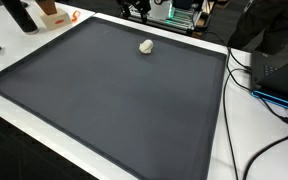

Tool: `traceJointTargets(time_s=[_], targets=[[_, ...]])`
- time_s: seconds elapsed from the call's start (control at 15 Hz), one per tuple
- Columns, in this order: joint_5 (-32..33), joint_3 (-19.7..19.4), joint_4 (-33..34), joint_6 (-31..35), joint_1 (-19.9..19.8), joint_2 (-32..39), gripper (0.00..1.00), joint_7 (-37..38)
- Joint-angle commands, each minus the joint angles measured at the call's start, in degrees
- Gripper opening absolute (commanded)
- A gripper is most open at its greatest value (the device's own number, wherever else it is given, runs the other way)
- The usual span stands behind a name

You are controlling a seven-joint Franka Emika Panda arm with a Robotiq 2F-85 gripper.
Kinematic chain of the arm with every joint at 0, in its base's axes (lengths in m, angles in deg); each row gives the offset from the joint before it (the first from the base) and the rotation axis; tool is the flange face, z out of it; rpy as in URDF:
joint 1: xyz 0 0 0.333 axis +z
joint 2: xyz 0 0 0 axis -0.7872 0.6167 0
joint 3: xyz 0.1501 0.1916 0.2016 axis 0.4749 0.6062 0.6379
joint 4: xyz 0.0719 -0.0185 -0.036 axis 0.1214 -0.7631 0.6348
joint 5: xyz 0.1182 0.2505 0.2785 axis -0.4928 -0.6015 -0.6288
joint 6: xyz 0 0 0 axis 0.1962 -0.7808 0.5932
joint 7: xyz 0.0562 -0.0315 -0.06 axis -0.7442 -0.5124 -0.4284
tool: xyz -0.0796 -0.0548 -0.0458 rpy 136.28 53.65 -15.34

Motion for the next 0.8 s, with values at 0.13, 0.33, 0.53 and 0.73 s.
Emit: traceJointTargets(time_s=[0.13,0.33,0.53,0.73], targets=[[-6.6,0.0,2.7,0.9,-0.2,6.3,1.00,-4.0],[-10.3,0.0,2.1,2.1,-0.6,8.2,1.00,-8.2],[-12.6,-0.1,1.4,2.9,-1.1,9.6,1.00,-11.5],[-14.0,-0.6,0.4,3.3,-2.1,10.5,1.00,-12.9]])
